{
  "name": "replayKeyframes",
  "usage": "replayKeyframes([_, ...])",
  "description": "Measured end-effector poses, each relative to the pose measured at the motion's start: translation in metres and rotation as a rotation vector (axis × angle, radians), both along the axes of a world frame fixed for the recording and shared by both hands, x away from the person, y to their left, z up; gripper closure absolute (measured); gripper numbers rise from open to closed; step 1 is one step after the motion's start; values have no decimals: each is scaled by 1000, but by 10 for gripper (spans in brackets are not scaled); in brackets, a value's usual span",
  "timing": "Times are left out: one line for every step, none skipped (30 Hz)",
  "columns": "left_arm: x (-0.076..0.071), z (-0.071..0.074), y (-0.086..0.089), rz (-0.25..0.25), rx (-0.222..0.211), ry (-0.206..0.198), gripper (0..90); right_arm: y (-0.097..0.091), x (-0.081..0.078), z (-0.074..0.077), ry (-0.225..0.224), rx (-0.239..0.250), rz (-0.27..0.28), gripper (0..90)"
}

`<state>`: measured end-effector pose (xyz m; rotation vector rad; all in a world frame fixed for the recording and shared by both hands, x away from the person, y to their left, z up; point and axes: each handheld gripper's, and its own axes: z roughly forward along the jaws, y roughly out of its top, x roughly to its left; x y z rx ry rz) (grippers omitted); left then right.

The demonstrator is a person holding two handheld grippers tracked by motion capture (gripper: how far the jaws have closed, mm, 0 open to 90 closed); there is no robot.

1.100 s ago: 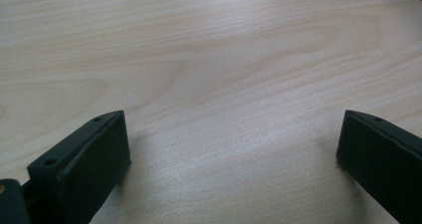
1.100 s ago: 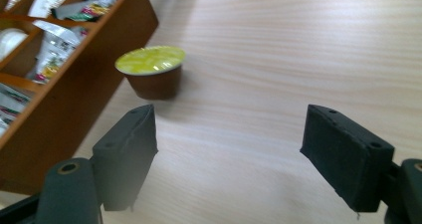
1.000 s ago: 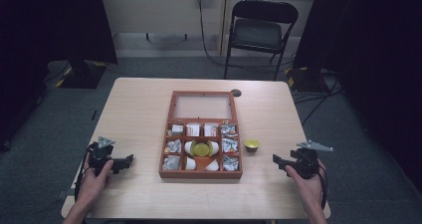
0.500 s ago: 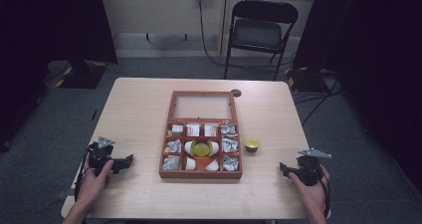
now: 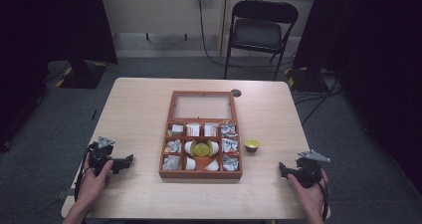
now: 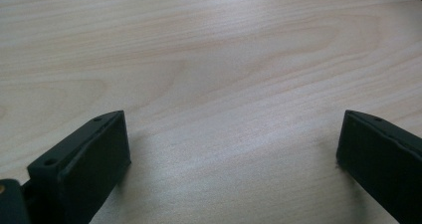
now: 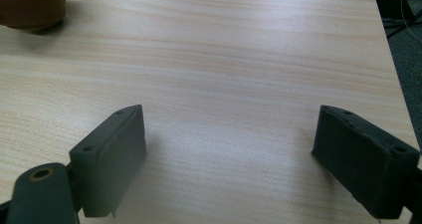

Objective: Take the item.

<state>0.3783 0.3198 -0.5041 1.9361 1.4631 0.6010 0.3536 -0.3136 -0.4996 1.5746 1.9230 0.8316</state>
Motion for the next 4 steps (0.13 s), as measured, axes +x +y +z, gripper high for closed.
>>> replayKeyframes([0,0,0,0,0,1,0,0,0,0,0,0,0,125])
replayKeyframes([0,0,0,0,0,1,0,0,0,0,0,0,0,125])
replayKeyframes([0,0,0,0,0,0,0,0,0,0,0,0,-1,125])
replayKeyframes([0,0,0,0,0,0,0,0,0,0,0,0,-1,125])
